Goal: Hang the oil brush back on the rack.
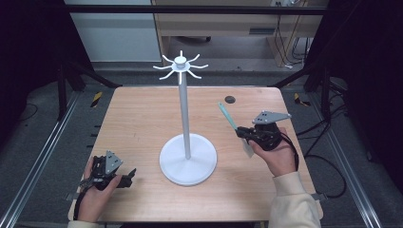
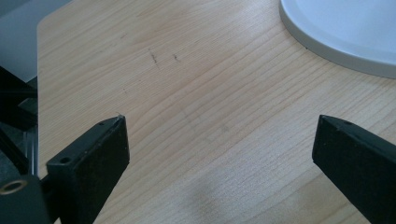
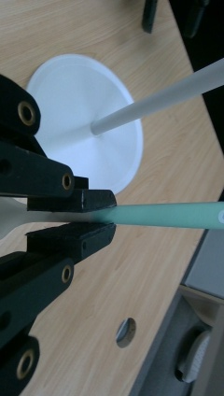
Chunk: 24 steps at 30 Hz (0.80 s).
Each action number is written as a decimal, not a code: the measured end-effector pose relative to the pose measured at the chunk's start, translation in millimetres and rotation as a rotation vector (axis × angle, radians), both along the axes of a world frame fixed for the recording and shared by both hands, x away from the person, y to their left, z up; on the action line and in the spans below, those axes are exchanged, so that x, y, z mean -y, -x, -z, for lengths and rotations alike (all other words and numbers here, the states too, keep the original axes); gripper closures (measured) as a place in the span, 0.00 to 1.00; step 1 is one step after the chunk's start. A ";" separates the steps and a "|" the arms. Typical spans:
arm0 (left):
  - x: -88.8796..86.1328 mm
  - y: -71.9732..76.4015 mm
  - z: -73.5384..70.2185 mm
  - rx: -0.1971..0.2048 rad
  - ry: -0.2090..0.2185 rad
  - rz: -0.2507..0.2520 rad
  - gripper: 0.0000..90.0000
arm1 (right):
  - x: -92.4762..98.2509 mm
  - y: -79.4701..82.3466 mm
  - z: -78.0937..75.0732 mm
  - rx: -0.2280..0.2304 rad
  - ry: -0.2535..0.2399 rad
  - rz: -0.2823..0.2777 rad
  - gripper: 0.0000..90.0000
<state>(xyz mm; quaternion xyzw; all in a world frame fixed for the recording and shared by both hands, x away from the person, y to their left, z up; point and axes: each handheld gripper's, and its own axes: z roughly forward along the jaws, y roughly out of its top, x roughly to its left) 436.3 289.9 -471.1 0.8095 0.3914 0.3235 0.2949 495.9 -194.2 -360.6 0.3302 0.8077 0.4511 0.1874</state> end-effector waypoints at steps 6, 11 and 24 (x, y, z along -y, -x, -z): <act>0.7 -0.2 -0.6 0.001 -0.006 0.002 0.04 | -2.3 6.3 -12.8 0.038 -0.064 0.006 0.92; 1.1 -0.4 -0.6 0.002 -0.002 0.000 0.04 | -5.6 10.6 -21.3 0.066 -0.084 0.001 0.92; 1.1 -0.3 -0.6 0.005 0.000 0.000 0.03 | -19.7 20.8 -39.8 0.129 -0.130 -0.012 0.92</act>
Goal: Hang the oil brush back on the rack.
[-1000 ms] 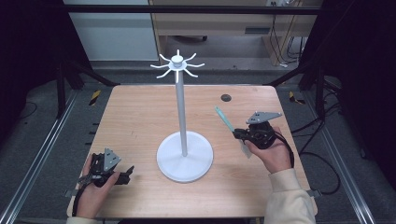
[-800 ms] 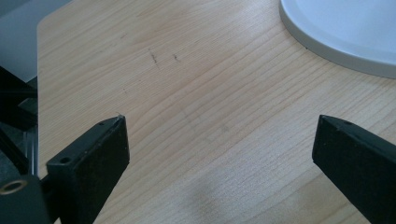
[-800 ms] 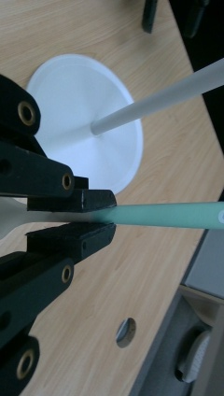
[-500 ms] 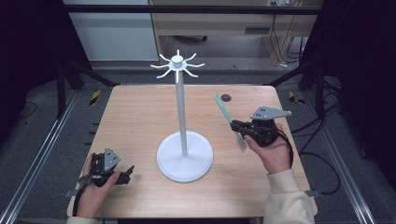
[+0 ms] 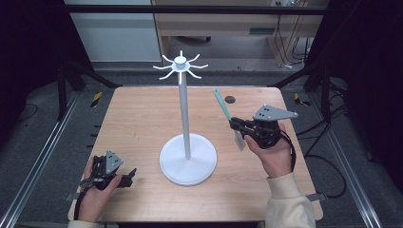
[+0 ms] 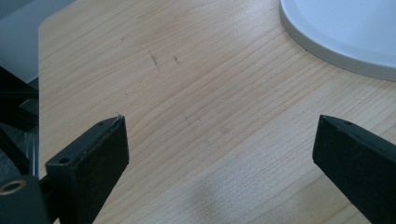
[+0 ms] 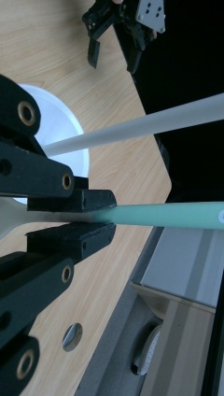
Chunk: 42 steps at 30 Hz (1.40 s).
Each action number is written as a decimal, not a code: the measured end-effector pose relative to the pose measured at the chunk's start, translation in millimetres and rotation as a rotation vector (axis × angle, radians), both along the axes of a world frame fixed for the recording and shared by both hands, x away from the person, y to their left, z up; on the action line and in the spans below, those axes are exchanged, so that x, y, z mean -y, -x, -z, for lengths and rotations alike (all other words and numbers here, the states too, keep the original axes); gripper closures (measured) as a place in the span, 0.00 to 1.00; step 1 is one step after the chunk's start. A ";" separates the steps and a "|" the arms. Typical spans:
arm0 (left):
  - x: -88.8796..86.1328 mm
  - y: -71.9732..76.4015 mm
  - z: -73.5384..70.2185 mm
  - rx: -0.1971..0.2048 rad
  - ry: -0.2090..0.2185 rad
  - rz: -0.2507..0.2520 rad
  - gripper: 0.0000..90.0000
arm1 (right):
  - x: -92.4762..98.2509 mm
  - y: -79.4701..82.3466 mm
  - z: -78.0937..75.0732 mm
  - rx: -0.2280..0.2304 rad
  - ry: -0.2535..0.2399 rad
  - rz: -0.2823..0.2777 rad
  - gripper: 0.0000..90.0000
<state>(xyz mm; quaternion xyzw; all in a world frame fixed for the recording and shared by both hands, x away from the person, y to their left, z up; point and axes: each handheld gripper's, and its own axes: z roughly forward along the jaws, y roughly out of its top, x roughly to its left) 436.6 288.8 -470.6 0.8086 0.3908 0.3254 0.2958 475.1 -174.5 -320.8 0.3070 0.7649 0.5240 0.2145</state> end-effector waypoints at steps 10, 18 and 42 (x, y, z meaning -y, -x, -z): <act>0.4 -0.1 0.0 -0.002 -0.002 0.000 0.03 | -10.7 5.8 -9.8 0.034 -0.013 -0.023 0.92; 0.6 -0.1 0.2 -0.003 -0.004 0.002 0.03 | -12.8 11.0 -16.7 0.067 -0.043 -0.024 0.92; 1.4 -0.2 0.6 -0.010 -0.010 0.009 0.03 | -18.7 34.1 -43.6 0.159 -0.111 -0.056 0.92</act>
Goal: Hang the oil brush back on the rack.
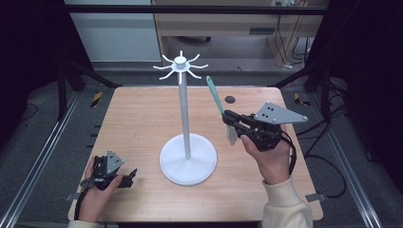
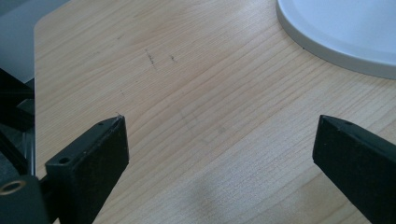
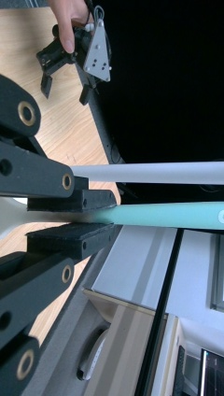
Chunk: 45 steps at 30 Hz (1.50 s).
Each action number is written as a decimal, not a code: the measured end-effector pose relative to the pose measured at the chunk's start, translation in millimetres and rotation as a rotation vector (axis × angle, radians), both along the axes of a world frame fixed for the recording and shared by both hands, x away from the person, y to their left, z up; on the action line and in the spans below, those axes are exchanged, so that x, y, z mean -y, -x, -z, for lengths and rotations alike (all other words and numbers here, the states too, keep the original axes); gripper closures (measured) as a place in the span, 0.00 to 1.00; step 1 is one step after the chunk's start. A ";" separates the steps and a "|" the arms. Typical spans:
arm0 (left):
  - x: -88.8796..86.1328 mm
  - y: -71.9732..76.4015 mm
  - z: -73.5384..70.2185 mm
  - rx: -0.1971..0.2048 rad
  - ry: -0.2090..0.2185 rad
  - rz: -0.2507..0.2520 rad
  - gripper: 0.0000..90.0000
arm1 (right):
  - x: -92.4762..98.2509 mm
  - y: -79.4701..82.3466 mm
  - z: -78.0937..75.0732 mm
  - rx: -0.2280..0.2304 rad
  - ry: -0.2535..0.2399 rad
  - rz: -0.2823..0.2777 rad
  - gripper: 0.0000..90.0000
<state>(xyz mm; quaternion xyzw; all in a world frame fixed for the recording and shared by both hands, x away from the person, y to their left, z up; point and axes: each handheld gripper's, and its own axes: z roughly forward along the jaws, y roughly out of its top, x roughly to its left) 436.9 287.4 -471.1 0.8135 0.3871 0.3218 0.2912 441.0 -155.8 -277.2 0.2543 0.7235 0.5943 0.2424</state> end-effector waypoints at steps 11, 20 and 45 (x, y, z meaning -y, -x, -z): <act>0.0 -0.1 0.3 -0.005 -0.002 0.004 0.04 | -1.9 9.7 -10.0 0.042 -0.018 -0.011 0.92; 0.1 -0.1 0.3 -0.004 -0.001 0.003 0.04 | -3.6 14.3 -14.0 0.058 -0.027 -0.023 0.92; 0.3 -0.1 0.6 -0.007 -0.005 0.004 0.04 | -12.8 16.4 -17.3 0.060 -0.017 -0.041 0.92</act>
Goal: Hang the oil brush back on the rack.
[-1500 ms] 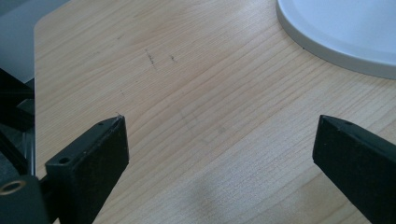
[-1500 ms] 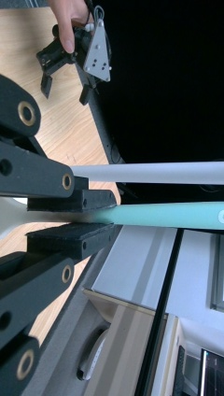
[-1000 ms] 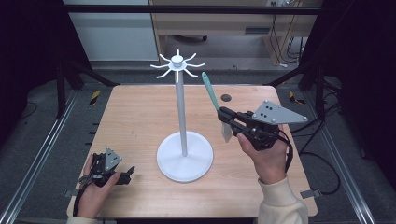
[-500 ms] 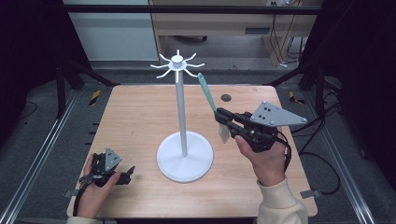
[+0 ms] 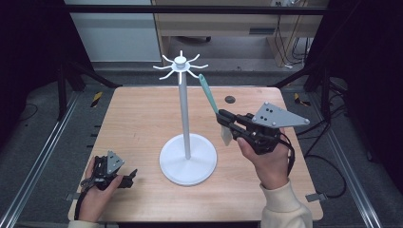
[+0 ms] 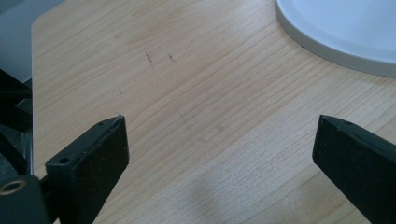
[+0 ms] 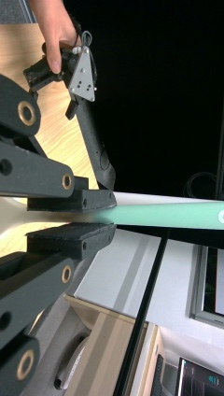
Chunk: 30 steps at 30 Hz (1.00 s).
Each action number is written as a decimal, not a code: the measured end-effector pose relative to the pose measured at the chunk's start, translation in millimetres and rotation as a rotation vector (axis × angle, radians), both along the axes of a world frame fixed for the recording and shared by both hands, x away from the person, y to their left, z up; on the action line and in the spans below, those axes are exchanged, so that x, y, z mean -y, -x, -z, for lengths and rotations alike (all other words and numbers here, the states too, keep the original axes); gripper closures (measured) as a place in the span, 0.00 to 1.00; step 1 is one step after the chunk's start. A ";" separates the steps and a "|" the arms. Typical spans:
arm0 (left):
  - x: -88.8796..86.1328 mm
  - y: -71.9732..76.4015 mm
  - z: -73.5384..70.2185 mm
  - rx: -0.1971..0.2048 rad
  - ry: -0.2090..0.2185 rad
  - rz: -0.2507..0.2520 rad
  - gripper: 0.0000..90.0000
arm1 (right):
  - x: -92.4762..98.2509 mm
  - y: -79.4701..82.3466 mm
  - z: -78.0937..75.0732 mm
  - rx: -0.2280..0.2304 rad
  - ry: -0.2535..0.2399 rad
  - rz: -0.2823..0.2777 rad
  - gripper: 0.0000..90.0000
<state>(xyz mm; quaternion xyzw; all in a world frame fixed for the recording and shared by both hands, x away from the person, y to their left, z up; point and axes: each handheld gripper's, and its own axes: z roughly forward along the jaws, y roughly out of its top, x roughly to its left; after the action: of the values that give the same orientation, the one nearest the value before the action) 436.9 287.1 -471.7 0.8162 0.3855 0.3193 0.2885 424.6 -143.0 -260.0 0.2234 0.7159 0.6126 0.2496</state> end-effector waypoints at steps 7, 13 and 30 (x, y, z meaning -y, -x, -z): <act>-0.1 -0.1 0.0 -0.001 0.000 0.000 0.04 | -2.4 -2.4 1.1 -0.009 0.003 0.001 0.92; 0.4 -0.1 0.6 0.003 0.008 -0.003 0.04 | -5.4 -3.9 1.7 -0.014 0.005 -0.001 0.92; 0.2 -0.2 0.6 0.000 0.006 -0.002 0.04 | -13.2 -9.7 3.8 -0.025 0.001 -0.005 0.92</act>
<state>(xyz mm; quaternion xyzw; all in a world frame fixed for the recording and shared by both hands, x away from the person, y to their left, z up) 437.1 286.8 -472.3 0.8150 0.3873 0.3184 0.2906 434.3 -129.8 -263.8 0.2293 0.7197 0.6100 0.2394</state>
